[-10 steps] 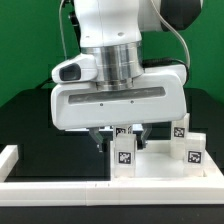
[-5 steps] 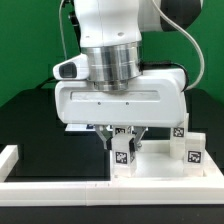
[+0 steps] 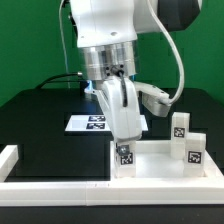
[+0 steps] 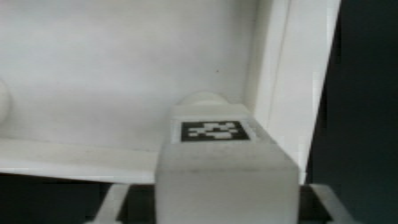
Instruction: Assemble square table
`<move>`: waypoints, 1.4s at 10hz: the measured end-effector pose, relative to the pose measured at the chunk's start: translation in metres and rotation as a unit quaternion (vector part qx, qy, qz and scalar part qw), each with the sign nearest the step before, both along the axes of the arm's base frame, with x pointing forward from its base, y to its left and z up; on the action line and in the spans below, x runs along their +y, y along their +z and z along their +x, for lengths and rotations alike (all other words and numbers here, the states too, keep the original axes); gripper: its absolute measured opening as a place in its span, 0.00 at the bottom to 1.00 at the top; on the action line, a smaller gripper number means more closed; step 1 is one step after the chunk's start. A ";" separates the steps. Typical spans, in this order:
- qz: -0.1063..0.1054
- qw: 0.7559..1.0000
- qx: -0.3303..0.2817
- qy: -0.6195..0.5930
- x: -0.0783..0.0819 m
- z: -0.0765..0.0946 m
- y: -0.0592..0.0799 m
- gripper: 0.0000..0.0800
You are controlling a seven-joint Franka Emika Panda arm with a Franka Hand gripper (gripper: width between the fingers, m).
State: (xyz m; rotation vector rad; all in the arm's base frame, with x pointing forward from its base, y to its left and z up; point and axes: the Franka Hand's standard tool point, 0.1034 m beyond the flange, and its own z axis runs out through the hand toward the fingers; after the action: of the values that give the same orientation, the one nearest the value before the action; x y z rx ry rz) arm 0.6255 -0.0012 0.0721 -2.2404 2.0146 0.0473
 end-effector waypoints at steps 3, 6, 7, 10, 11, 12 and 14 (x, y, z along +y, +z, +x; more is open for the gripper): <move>0.012 0.995 0.011 -0.098 0.002 0.000 0.000 0.36; 0.025 0.967 0.023 -0.252 0.002 -0.001 0.000 0.37; 0.029 0.952 0.020 -0.304 0.002 -0.002 0.000 0.37; 0.019 0.947 0.017 -0.320 0.002 -0.003 0.000 0.39; 0.019 0.948 0.017 -0.317 0.003 -0.003 -0.001 0.39; 0.019 0.949 0.017 -0.315 0.003 -0.003 -0.001 0.63; 0.021 0.953 0.013 -0.301 0.011 -0.004 0.007 0.78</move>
Offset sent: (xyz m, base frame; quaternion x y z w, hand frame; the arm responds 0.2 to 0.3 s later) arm 0.0000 0.0000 0.0000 0.0000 0.0000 0.1938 0.9810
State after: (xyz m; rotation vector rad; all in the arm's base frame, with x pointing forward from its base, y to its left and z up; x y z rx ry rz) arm 0.6210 0.0101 0.0788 -1.5153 2.5827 0.0582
